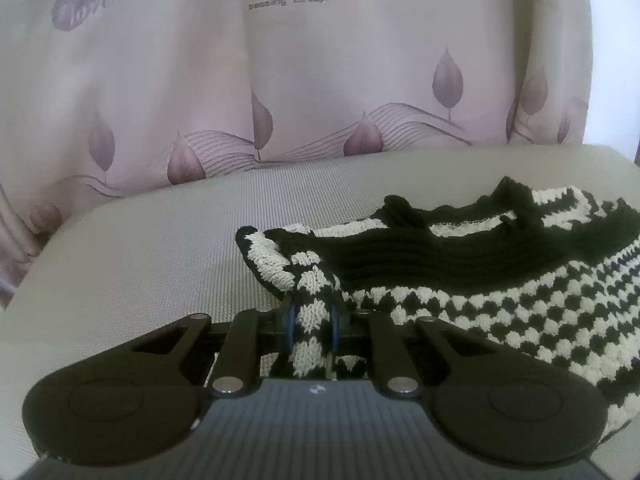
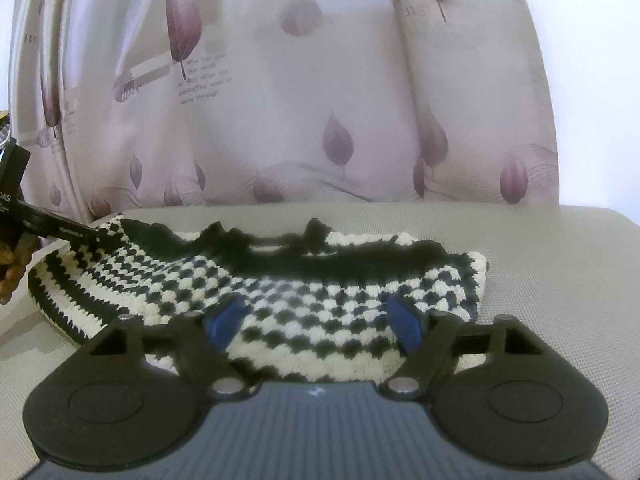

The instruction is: Fold small clothes

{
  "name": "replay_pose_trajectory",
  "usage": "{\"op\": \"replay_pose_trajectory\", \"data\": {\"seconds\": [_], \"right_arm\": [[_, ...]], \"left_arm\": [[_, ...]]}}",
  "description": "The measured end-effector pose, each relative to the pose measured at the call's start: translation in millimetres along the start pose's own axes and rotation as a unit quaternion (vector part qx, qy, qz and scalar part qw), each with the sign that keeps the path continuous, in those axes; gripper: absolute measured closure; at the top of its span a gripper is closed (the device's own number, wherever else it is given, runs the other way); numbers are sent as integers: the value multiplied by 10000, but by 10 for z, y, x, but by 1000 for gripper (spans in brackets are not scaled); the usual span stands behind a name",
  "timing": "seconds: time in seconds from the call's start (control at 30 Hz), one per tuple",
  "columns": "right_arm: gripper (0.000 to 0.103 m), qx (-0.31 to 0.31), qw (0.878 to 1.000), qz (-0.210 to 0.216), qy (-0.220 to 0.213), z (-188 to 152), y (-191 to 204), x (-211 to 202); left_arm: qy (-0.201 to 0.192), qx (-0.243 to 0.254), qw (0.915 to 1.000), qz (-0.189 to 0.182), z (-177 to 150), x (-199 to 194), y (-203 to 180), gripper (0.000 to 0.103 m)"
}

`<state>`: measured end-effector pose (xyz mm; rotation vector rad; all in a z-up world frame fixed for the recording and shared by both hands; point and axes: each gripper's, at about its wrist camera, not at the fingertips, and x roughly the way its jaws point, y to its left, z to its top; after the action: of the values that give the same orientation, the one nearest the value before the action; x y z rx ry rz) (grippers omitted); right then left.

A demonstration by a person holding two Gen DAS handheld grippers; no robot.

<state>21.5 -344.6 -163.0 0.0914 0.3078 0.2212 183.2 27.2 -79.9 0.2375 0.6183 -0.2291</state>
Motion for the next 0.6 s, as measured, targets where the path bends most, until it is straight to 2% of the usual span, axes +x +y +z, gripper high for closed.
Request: {"op": "replay_pose_trajectory", "data": {"seconds": [0.4,0.53,0.6], "right_arm": [[21,146,9997,97,-162,-3,-46,-57],[21,242,9993,149,-247,-3,-74,-88],[21,289,9990,177,-296,-5,-90,-105]], "left_arm": [[29,237,9997,95,105,-47,-280,87],[22,242,9997,54,207,-107,-447,87],[66,66,9999,-103,272,-142,-513,88]]}}
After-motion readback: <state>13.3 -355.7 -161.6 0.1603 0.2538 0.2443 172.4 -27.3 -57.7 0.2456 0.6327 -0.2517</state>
